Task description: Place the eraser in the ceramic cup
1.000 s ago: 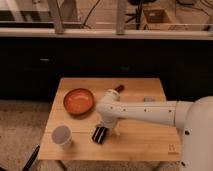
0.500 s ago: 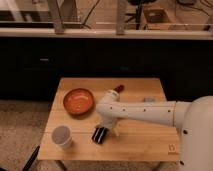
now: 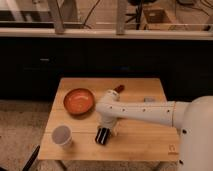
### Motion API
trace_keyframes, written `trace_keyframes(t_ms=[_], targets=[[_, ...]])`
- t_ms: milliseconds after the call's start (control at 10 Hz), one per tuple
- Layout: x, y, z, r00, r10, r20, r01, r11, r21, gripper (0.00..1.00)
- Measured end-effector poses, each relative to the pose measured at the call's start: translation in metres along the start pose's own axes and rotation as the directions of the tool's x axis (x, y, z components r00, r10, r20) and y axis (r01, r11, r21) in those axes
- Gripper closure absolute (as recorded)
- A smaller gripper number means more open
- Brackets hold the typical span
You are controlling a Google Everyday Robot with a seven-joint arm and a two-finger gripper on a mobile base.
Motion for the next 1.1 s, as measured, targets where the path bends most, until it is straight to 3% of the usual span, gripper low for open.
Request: trace_keyframes(t_ms=[400, 800, 1100], targets=[[0.000, 0.003, -0.003, 1.000, 0.003, 0.002, -0.003, 1.000, -0.002, 0.96], [0.001, 0.000, -0.012, 1.000, -0.006, -0.011, 0.006, 1.000, -0.002, 1.00], [-0.001, -0.001, -0.049, 1.000, -0.015, -0.024, 0.015, 1.000, -0.016, 1.00]])
